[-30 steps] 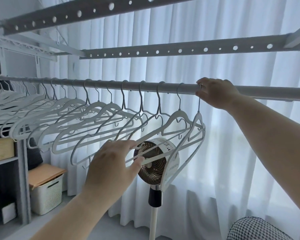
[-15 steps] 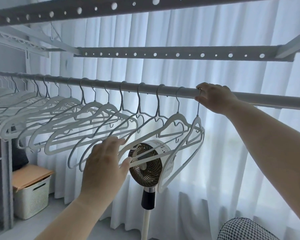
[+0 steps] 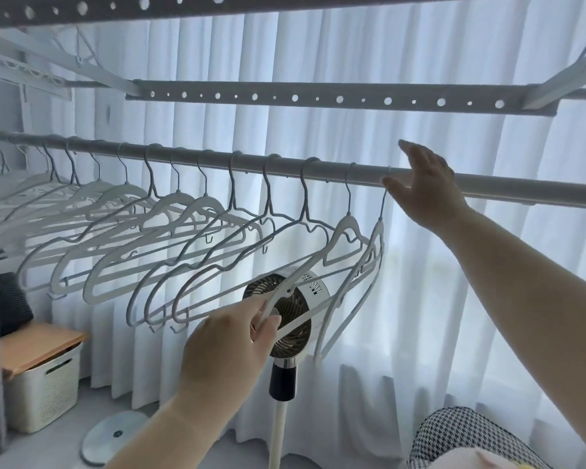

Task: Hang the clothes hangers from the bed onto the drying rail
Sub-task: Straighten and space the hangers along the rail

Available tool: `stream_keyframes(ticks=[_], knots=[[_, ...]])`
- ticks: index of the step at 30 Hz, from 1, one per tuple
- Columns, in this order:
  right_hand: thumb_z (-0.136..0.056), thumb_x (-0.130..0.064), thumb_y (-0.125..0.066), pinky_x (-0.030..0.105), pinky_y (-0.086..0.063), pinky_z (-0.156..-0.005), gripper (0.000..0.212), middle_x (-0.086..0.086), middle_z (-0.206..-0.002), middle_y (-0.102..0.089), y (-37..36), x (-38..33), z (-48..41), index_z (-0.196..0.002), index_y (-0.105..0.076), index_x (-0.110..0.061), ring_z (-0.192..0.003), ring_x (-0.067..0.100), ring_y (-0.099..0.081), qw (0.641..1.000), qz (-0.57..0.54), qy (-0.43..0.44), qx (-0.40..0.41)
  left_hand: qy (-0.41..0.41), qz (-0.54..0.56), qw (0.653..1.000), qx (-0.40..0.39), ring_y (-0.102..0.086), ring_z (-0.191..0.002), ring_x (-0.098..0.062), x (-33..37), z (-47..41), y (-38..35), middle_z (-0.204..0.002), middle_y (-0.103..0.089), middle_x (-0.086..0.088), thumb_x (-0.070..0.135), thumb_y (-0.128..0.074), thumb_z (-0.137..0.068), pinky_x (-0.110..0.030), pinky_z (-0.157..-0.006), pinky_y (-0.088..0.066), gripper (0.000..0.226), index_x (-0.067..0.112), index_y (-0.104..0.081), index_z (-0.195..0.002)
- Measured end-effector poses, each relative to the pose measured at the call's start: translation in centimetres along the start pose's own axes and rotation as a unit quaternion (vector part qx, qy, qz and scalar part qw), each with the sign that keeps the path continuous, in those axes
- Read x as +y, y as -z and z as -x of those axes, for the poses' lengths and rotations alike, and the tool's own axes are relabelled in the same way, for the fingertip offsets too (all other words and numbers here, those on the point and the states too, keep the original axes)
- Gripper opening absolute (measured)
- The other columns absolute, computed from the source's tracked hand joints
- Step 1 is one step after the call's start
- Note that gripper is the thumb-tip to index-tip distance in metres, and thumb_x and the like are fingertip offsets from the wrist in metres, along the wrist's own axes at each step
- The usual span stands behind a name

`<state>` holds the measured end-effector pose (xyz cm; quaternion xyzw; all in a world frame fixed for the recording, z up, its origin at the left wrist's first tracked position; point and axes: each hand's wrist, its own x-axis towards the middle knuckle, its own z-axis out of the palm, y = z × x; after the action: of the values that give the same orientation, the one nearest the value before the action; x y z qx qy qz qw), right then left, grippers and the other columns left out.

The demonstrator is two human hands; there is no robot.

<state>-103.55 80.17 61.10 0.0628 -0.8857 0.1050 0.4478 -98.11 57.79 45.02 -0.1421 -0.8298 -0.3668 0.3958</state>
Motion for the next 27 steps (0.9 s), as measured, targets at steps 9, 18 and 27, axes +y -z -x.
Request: stream_keyframes(ticks=[9, 18, 27], knots=[[-0.088, -0.026, -0.057, 0.019, -0.028, -0.098, 0.045, -0.009, -0.124, -0.049, -1.9, -3.6, 13.8, -0.130, -0.043, -0.017, -0.122, 0.015, -0.046, 0.958, -0.260, -0.112, 0.036, -0.005, 0.099, 0.995, -0.031, -0.055, -0.069, 0.000, 0.8, 1.1, -0.6, -0.067, -0.058, 0.014, 0.031, -0.055, -0.088, -0.007, -0.060, -0.033, 0.015, 0.024, -0.064, -0.096], [-0.056, -0.065, -0.038, -0.005, -0.030, -0.082, 0.046, -0.029, -0.110, -0.049, -2.7, -7.7, 20.0, -0.099, -0.037, -0.050, -0.105, -0.014, -0.046, 0.921, -0.341, -0.182, 0.036, -0.075, 0.068, 0.994, -0.040, -0.056, -0.089, -0.008, 0.8, 1.9, 0.1, -0.086, -0.063, 0.016, 0.034, -0.053, -0.088, -0.014, -0.074, -0.038, 0.025, 0.026, -0.064, -0.109], [-0.067, -0.051, -0.051, -0.002, -0.028, -0.081, 0.038, -0.033, -0.107, -0.044, -3.7, -9.8, 21.3, -0.100, -0.033, -0.050, -0.111, 0.001, -0.045, 0.921, -0.329, -0.209, 0.029, -0.002, 0.075, 0.997, 0.008, -0.043, -0.117, -0.019, -2.5, 2.2, 2.1, -0.125, -0.054, -0.006, 0.031, -0.061, -0.081, -0.023, -0.096, -0.032, 0.051, 0.018, -0.044, -0.128]])
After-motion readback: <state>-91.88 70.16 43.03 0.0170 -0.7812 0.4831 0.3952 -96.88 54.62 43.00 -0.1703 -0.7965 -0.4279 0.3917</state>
